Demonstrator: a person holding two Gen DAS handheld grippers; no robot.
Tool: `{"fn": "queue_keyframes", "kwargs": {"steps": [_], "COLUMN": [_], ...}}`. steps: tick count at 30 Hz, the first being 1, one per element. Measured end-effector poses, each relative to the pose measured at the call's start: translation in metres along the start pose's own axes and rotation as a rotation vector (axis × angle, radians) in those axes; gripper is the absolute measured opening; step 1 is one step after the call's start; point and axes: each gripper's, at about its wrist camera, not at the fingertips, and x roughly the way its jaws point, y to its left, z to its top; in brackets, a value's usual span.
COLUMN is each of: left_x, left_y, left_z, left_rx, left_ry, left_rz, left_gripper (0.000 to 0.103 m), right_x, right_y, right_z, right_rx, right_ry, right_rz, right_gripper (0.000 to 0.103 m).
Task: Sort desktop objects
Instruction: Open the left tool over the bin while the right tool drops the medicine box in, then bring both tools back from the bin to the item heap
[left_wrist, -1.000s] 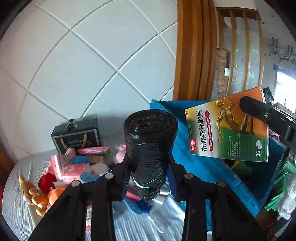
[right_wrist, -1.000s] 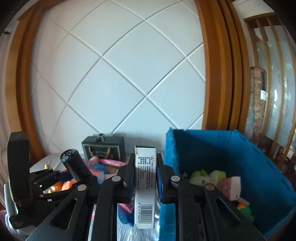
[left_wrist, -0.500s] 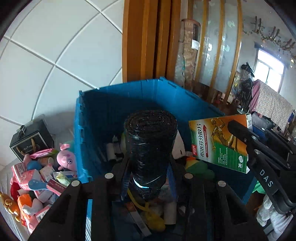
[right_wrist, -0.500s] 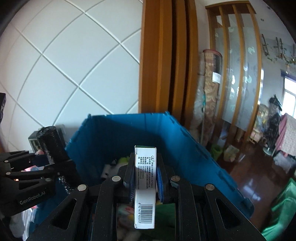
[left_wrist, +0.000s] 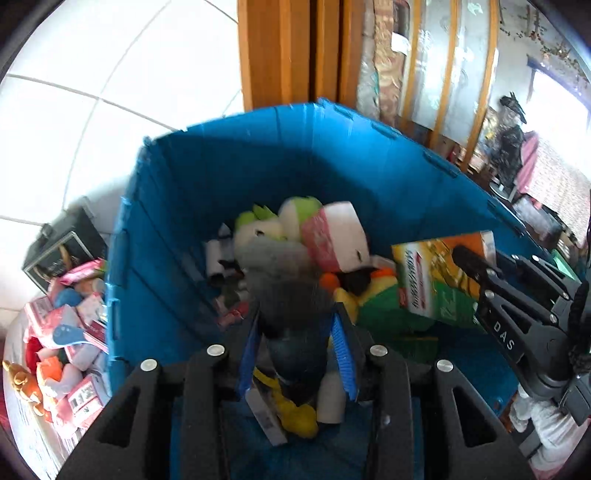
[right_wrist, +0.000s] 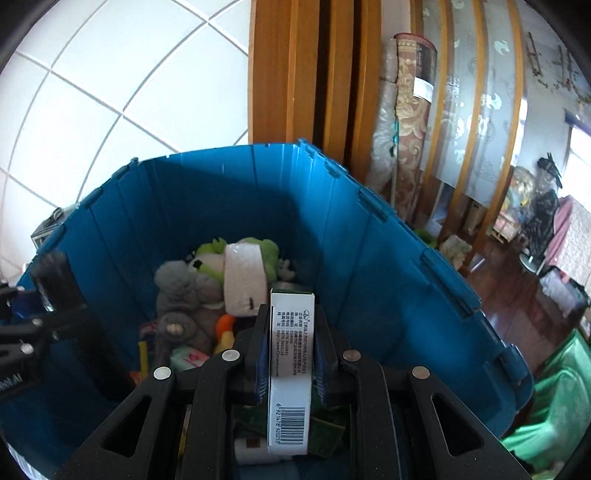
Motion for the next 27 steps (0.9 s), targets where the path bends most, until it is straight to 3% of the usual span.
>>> {"fn": "queue_keyframes", "kwargs": {"steps": [3,5,6,8,9,10,14,15,21,27], "left_x": [-0.008,-0.018,-0.020,-0.028,-0.031,-0.033,-0.045,-0.049,-0.077,-0.109], "left_y": [0.001,-0.002,0.002,0.004,0.007,0.009,0.018,0.020,0.048,0.091], "left_z": [-0.006,-0.010,-0.012,-0.013,-0.014,-0.014,-0.019,-0.021,-0.037,-0.062], "left_rx": [0.020,0.042,0.048,0.037,0.027,0.019,-0.005,-0.012,-0.070,-0.144], "left_ry": [-0.056,-0.122,-0.151,-0.202,-0.222,-0.238,-0.270,-0.278,-0.347,-0.411], "left_rz": [0.042,0.073,0.077,0.082,0.080,0.076,0.081,0.085,0.132,0.232], "left_gripper": [0.047,0.056,0.059,0.076,0.081,0.083,0.085,0.085,0.086,0.091], "right_x": [0.004,0.008,0.010,0.005,0.002,0.000,-0.009,-0.011,-0.034,-0.067], "right_y": [0.000,0.002,0.003,0.005,0.005,0.006,0.012,0.014,0.029,0.070], "right_z": [-0.003,-0.006,-0.008,-0.009,-0.009,-0.008,-0.007,-0.007,-0.003,0.001], "right_rx": [-0.016,-0.022,-0.023,-0.025,-0.027,-0.031,-0.058,-0.062,-0.091,-0.136], "right_ry": [0.008,0.018,0.023,0.003,-0.005,-0.014,-0.034,-0.038,-0.086,-0.163], "right_rz": [-0.017,-0.020,-0.018,-0.019,-0.021,-0.023,-0.030,-0.032,-0.020,0.076], "right_gripper": [0.023,0.031,0.037,0.058,0.074,0.082,0.092,0.103,0.103,0.103]}}
